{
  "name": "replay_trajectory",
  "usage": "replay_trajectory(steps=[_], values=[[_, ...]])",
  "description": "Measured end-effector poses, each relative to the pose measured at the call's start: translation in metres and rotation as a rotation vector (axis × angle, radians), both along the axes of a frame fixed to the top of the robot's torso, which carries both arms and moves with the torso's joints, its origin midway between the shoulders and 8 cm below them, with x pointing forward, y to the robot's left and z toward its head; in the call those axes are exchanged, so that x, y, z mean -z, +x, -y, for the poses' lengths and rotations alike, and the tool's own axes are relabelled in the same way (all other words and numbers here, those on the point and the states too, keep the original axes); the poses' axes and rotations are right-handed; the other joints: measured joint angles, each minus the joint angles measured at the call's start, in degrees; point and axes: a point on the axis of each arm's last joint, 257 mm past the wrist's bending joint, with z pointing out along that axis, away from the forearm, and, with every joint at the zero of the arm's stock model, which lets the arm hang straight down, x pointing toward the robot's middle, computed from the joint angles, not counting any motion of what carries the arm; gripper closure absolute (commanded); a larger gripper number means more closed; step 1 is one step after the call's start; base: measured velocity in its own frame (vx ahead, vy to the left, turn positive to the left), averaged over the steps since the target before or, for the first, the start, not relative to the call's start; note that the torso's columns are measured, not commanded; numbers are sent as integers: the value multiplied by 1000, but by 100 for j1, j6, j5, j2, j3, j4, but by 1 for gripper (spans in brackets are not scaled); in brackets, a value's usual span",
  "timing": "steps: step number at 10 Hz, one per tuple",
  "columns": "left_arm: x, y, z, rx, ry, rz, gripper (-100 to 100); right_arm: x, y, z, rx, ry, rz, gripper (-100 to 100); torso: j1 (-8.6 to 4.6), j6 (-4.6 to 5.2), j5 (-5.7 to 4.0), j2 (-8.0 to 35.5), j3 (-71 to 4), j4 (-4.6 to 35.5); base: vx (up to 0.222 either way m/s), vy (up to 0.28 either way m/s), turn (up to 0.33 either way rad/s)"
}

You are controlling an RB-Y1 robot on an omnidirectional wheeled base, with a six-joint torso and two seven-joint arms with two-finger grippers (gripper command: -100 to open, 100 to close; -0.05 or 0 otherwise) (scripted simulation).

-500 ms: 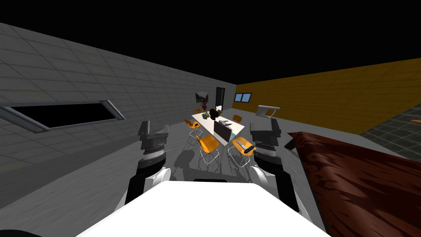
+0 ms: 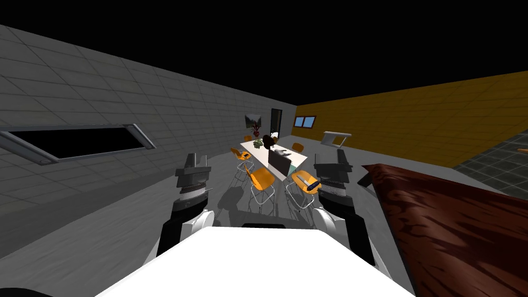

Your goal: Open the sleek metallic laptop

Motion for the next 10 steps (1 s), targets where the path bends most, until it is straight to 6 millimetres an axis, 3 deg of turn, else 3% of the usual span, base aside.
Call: replay_trajectory(steps=[4,5,7,10], values=[[0,0,0,0,0,0,0,0,0,0,0,0,0,0,0,0,0,1693,-3381,1692,0,0,0],[0,0,0,0,0,0,0,0,0,0,0,0,0,-100,0,0,0,2116,-4227,2114,10,-4,-12],[0,0,0,0,0,-1,0,1,3,-9,3,-69,-14,-100,-3,0,-1,2360,-4735,2359,11,-14,-27],[0,0,0,0,0,-1,0,3,11,-27,40,-234,-39,-100,0,0,0,2381,-4766,2382,16,-17,-34]])
